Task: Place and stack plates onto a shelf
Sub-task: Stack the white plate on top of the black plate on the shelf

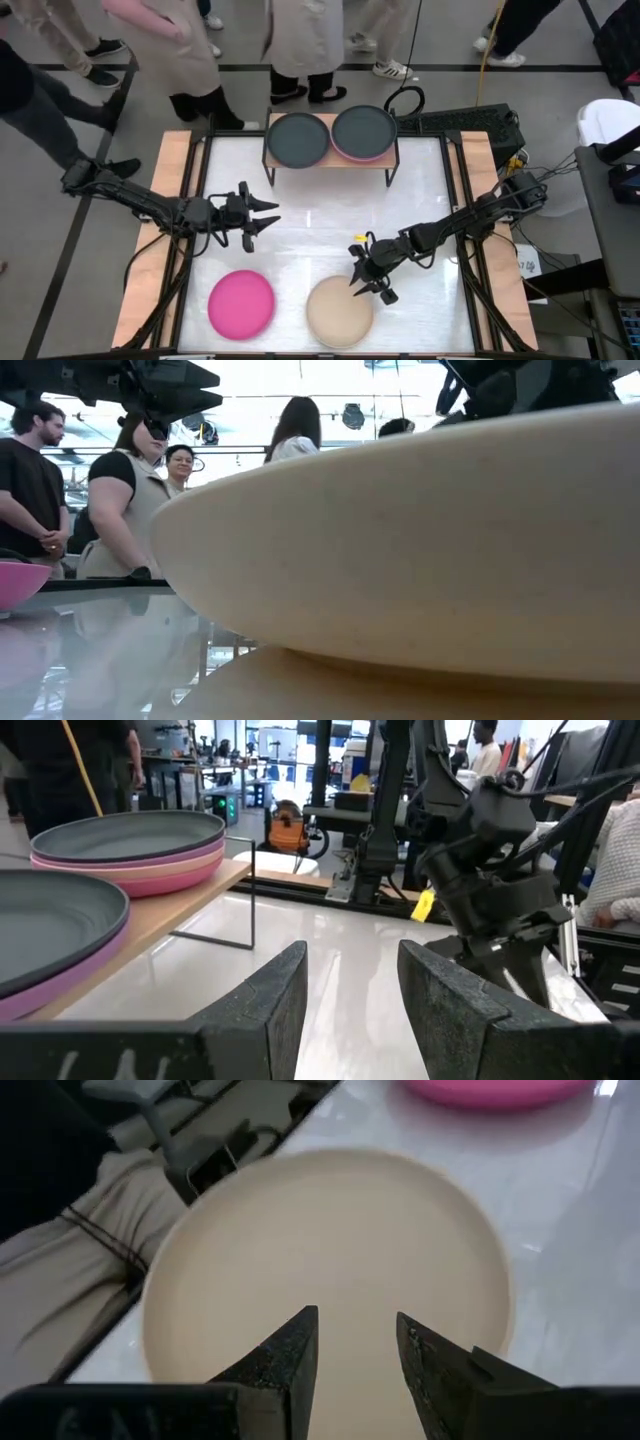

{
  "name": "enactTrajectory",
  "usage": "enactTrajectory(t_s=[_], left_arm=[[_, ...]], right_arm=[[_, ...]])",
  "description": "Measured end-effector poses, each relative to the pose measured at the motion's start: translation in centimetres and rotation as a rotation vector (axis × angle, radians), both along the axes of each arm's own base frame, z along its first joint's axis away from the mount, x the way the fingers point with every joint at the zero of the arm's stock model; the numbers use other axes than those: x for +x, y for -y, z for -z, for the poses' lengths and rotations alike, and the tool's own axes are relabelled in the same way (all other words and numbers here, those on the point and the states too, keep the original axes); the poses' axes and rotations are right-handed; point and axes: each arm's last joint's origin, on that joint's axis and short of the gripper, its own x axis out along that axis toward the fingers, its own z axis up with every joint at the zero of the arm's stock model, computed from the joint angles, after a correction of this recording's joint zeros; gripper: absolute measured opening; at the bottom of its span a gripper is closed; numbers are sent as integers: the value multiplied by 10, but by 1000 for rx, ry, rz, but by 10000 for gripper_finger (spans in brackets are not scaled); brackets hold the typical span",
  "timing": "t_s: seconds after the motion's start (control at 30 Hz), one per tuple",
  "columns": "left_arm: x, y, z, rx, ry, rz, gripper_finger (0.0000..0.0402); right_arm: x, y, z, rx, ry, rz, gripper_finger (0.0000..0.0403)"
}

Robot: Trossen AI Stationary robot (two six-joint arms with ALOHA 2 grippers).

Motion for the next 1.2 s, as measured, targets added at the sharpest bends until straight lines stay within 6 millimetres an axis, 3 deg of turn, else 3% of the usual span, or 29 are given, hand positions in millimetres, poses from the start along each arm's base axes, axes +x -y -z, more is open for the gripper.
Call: enactTrajectory(t_s=[0.2,0.6,0.97,1.2], left_arm=[[0,0,0,-5,-1,0,163],[0,0,1,-31,-2,1,163],[0,0,1,-26,-10,3,163],[0,0,1,-30,-9,3,163]], right_arm=[[1,-1,-3,13,27,5,130],[2,-2,5,9,-22,71,232],[11,-3,38,-17,-93,166,238],[11,-1,23,-27,-19,188,238]])
